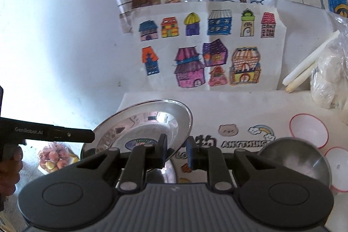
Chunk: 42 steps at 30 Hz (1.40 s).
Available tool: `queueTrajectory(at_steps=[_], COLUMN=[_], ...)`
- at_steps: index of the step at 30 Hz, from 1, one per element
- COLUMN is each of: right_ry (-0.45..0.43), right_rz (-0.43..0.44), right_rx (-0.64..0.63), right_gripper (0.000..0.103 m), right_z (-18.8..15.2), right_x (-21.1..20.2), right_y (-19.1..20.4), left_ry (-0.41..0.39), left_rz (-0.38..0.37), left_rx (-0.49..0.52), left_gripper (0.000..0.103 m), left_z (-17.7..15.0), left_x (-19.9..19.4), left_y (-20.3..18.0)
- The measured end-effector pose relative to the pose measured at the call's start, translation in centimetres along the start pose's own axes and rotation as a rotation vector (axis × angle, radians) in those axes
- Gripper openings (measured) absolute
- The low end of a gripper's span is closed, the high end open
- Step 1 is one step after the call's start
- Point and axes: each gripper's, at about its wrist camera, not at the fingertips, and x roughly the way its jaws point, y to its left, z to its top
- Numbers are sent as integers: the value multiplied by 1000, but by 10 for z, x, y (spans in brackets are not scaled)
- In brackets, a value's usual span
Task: Organize plates and bowls
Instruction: 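Carry the blue-labelled plate with both grippers and lower it onto the plate stack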
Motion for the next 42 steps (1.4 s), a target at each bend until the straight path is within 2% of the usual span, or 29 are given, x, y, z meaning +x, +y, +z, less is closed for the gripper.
queueTrajectory(at_steps=[12,23,31,38,42], right_ry=[-1,64,92,110,113], right_rz=[-42,-23,-23,-27,-32], right_rx=[-11,3,11,22,22], right_gripper=[24,24,24,24,24], right_z=[-28,-45,-49,-47,-49], right_x=[-6,5,7,10,10], right_y=[25,28,31,32,32], left_ry=[23,42,63,89,103], left_rz=[67,94,100,116,121], left_rx=[59,81,88,95,101], left_gripper=[20,20,21,27,27], left_z=[-19,-23,-23,-23,-23], left_x=[-9,-10,-7,-1,1], left_y=[2,2,1,-3,-4])
